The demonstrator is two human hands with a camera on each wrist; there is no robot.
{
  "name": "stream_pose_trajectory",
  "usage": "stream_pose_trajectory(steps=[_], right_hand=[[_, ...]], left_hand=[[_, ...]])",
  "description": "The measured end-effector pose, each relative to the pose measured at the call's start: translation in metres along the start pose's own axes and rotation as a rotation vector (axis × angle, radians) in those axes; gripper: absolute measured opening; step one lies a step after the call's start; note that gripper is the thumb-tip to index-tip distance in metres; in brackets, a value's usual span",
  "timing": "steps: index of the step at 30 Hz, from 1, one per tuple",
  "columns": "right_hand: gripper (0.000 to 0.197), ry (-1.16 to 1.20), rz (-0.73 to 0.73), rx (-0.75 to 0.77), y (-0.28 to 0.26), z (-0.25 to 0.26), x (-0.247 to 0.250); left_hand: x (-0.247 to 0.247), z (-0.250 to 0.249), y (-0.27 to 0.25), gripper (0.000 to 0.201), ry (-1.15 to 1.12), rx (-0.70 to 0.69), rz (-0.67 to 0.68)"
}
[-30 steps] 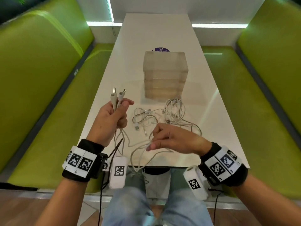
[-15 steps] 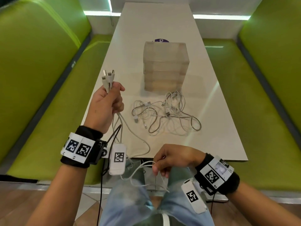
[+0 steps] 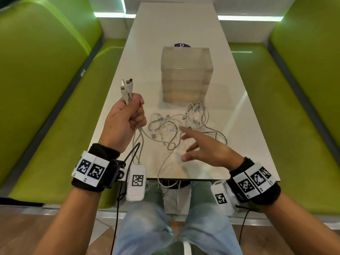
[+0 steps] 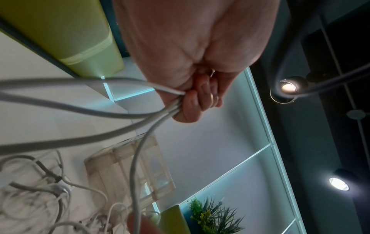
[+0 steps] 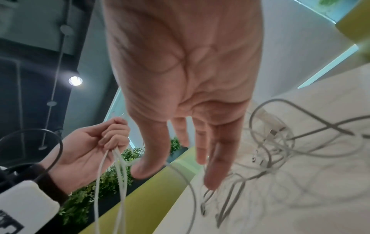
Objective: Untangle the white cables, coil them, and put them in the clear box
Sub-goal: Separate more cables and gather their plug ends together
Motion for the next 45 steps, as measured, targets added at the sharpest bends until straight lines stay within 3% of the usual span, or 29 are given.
stream_pose_trajectory(steps=[3, 5, 6, 10, 13, 15, 18, 22, 31, 36, 41, 45], right_hand=[[0.036, 0.041, 0.211, 0.109, 0.002, 0.021, -0.034], [0.028, 0.052, 0.393, 0.070, 0.000, 0.016, -0.063], [0.032, 0.044, 0.399, 0.053, 0.002, 0.012, -0.066], [0.039, -0.085, 0.008, 0.108, 0.030, 0.011, -0.022], [0.027, -0.235, -0.111, 0.115, 0.055, 0.018, -0.010], [0.022, -0.351, -0.107, 0.061, 0.074, 0.015, -0.021], [0.034, -0.553, -0.110, -0.022, 0.095, 0.008, -0.041], [0.020, -0.752, -0.218, 0.050, 0.101, 0.012, -0.041], [0.044, -0.648, -0.290, -0.032, 0.106, -0.002, -0.024], [0.024, -0.764, -0.294, -0.031, 0.111, 0.001, -0.024], [0.030, -0.676, -0.241, -0.056, 0.114, 0.004, -0.015], [0.026, -0.744, -0.219, -0.003, 0.122, 0.020, -0.015]], left_hand=[[-0.007, 0.002, 0.000, 0.022, -0.023, 0.011, 0.016], [-0.008, 0.004, -0.002, 0.022, -0.029, 0.023, 0.018], [-0.007, 0.004, -0.004, 0.022, -0.021, 0.028, 0.015], [0.003, 0.010, -0.008, 0.022, 0.030, 0.050, -0.026], [0.006, 0.017, -0.010, 0.023, 0.025, 0.082, -0.058], [0.007, 0.021, -0.012, 0.025, 0.026, 0.105, -0.078], [0.011, 0.023, -0.015, 0.025, 0.040, 0.109, -0.090], [0.018, 0.022, -0.016, 0.026, 0.070, 0.105, -0.108], [0.012, 0.027, -0.016, 0.027, 0.033, 0.108, -0.106], [0.011, 0.022, -0.020, 0.027, 0.079, 0.083, -0.102], [0.014, 0.021, -0.021, 0.026, 0.111, 0.089, -0.108], [0.010, 0.020, -0.022, 0.026, 0.109, 0.083, -0.099]])
Point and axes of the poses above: each hand's wrist, its own y-axis towards the middle knuckle, its own x-axis out of the back of the hand, z = x × y, the point moved 9 cm from there along y, towards the middle knuckle, and after that the axes turned 6 degrees about y, right-handed, at the moved point
